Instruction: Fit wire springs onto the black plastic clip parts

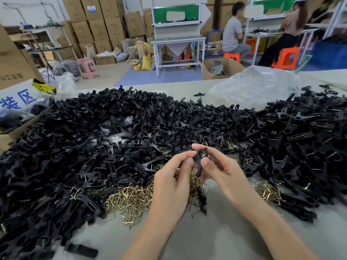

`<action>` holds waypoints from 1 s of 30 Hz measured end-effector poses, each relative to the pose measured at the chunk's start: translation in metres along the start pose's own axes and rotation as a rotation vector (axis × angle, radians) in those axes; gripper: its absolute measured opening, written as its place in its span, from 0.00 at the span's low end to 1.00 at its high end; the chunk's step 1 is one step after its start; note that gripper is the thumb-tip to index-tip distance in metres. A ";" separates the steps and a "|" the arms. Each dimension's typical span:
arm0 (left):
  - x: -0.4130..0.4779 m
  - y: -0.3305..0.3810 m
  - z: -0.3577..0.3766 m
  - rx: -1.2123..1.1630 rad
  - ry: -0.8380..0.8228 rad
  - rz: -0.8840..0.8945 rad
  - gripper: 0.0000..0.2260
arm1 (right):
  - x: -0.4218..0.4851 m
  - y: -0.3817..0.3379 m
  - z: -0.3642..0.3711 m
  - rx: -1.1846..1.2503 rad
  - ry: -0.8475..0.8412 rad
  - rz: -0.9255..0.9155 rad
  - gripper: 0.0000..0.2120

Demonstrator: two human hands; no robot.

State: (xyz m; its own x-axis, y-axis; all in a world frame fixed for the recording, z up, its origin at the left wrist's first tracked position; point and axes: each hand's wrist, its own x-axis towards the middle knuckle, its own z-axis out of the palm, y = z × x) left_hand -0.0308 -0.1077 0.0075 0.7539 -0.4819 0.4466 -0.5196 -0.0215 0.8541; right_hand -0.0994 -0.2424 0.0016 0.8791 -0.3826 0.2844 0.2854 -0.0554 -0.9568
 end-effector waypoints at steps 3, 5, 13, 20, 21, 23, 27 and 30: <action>-0.003 0.002 -0.001 0.153 -0.018 0.081 0.11 | 0.001 0.000 0.001 -0.007 0.055 -0.008 0.12; -0.003 0.001 -0.001 0.300 -0.012 0.103 0.14 | 0.002 0.000 0.001 -0.034 0.102 -0.009 0.11; 0.001 -0.014 -0.005 0.889 -0.210 0.175 0.17 | 0.009 0.008 -0.011 -0.009 0.421 0.017 0.07; 0.004 -0.017 -0.006 0.704 -0.174 0.160 0.09 | 0.010 0.011 -0.012 -0.033 0.443 0.034 0.05; 0.004 -0.016 -0.006 0.621 -0.140 0.122 0.09 | 0.010 0.011 -0.012 -0.037 0.445 0.035 0.05; 0.005 -0.012 -0.008 0.446 -0.044 0.057 0.08 | 0.010 0.010 -0.012 -0.034 0.446 0.040 0.05; 0.007 -0.006 -0.012 0.259 0.136 0.083 0.06 | 0.009 0.007 -0.013 -0.016 0.430 0.057 0.12; 0.008 -0.011 -0.010 0.264 0.044 0.055 0.07 | 0.010 0.008 -0.012 -0.022 0.439 0.053 0.07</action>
State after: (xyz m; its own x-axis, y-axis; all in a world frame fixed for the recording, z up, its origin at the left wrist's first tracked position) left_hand -0.0153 -0.1025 0.0042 0.7356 -0.4504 0.5061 -0.6426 -0.2272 0.7317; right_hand -0.0930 -0.2577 -0.0043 0.6455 -0.7406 0.1865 0.2319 -0.0426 -0.9718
